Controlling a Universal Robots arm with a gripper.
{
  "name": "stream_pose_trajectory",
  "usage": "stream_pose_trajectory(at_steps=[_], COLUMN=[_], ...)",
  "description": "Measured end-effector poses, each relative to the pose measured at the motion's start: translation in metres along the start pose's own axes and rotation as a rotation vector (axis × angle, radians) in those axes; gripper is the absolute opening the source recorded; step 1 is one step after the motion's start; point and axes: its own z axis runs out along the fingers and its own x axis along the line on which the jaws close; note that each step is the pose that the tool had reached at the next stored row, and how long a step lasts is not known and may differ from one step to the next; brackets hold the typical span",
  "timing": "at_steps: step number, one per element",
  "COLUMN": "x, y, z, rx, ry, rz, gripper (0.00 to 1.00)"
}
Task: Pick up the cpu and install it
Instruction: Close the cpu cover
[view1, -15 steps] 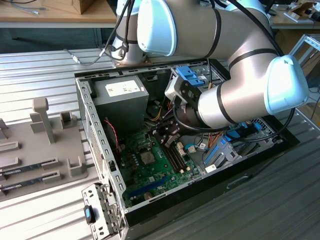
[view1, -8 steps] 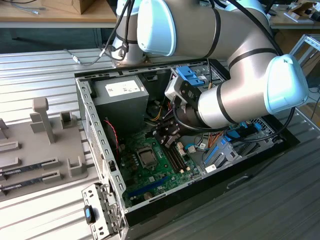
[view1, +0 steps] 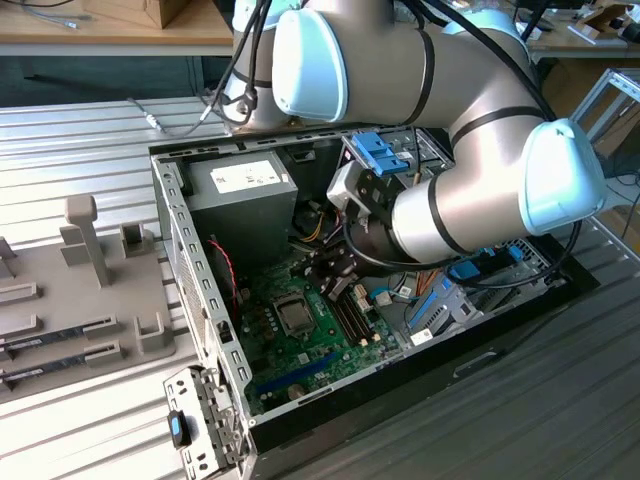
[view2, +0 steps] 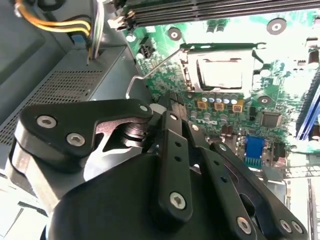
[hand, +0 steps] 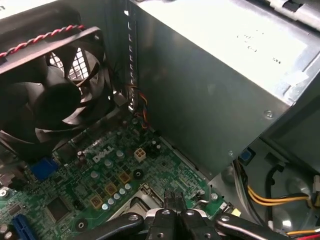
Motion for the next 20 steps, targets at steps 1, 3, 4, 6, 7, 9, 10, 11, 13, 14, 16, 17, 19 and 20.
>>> stream_pose_trajectory(at_steps=[1,3,4,6,7,9,10,11,13,14,16,17,19,20], x=[-0.0017,-0.003,-0.0031,-0.0033,-0.0035,-0.0042,-0.0046,-0.005,-0.0057,-0.0059,-0.0065,-0.0067,-0.0075,-0.0079], y=[0.0013,0.0023,0.0024,0.0044,0.0052,0.0075,0.0086,0.0095,0.0103,0.0104,0.0102,0.0102,0.0104,0.0108], z=[0.0009,0.0016,0.0013,-0.0022,-0.0037,-0.0083,-0.0104,-0.0123,-0.0149,-0.0154,-0.0157,-0.0159,-0.0161,-0.0164], rx=[0.018,0.0534,0.0618,0.0758,0.0785,0.0862,0.0899,0.0944,0.1185,0.1326,0.1711,0.1843,0.2147,0.2274], ry=[0.0169,0.0499,0.0576,0.0706,0.0729,0.0793,0.0823,0.086,0.1077,0.1205,0.1553,0.1676,0.1956,0.2073], rz=[0.009,0.026,0.03,0.037,0.039,0.044,0.046,0.049,0.062,0.069,0.089,0.096,0.111,0.117], gripper=[0.11,0.11,0.11,0.11,0.11,0.11,0.11,0.11,0.11,0.11,0.11,0.11,0.11,0.11])
